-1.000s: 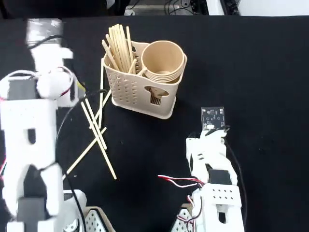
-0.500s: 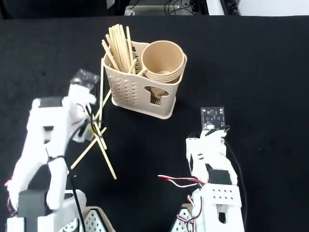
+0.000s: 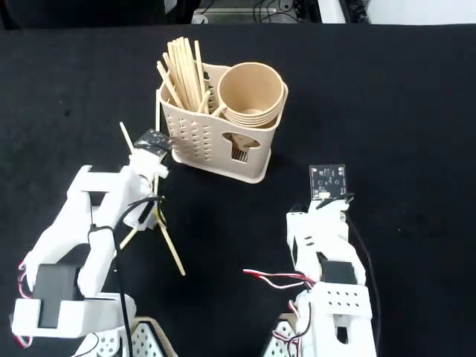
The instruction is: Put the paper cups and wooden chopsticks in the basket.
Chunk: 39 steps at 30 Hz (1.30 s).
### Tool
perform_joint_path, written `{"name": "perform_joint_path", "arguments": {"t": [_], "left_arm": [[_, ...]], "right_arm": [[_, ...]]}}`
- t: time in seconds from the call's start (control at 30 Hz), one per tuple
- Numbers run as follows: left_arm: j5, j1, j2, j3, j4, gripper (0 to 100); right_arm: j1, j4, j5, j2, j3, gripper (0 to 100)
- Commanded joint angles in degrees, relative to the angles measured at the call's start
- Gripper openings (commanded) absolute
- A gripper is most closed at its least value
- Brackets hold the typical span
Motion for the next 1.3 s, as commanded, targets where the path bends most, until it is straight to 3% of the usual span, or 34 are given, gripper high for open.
{"name": "perform_joint_path", "arguments": {"t": [0.0, 0.33, 0.67, 0.9, 0.97, 1.13, 1.27], "left_arm": [[-3.3, 0.1, 0.5, -1.6, -0.4, 3], [-6.7, -0.2, -3.8, 0.6, 2.8, 3], [-6.6, -0.2, -37.3, 0.5, 21.2, 3], [-6.0, -7.0, -56.4, -3.6, 22.2, 3], [-2.4, -9.6, -57.4, -6.9, 22.0, 3], [13.9, -12.4, -57.4, -13.2, 10.9, 3], [30.4, -11.4, -57.3, -14.9, -10.6, 3]], "right_arm": [[-0.8, 0.2, 0.6, -0.8, 0.0, 4.2], [-0.8, 0.2, 0.6, -0.8, 0.0, 4.2], [-0.8, 0.3, 0.6, -0.8, 0.0, 4.2], [-0.8, 0.3, 0.6, -0.8, 0.0, 4.1], [-0.8, 0.3, 0.6, -0.8, 0.0, 4.1], [-0.8, 0.3, 0.6, -0.8, 0.0, 4.1], [-0.8, 0.3, 0.6, -0.8, 0.0, 4.1]]}}
